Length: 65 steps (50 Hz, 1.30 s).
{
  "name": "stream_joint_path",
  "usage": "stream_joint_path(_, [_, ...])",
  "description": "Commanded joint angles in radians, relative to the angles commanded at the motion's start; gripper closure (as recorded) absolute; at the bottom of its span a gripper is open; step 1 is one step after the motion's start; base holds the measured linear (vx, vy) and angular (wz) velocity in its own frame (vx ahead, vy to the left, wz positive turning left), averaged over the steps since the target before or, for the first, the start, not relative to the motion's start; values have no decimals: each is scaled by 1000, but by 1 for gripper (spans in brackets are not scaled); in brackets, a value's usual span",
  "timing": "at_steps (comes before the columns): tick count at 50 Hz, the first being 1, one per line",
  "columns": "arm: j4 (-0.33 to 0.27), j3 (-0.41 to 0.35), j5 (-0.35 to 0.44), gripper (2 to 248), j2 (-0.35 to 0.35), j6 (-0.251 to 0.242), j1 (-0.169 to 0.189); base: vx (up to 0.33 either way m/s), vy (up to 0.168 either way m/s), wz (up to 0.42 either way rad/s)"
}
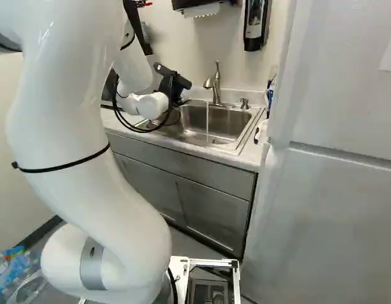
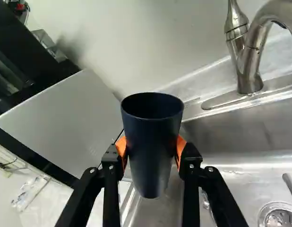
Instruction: Rinse the cup and place it in the tray
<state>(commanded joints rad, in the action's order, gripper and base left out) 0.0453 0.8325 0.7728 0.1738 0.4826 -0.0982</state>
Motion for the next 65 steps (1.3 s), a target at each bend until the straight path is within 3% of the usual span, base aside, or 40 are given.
stream_joint_path(54, [0, 0, 0, 130, 0, -568, 0, 0, 0, 0])
stream_joint_path(65, [0, 0, 0, 130, 0, -568, 0, 0, 0, 0])
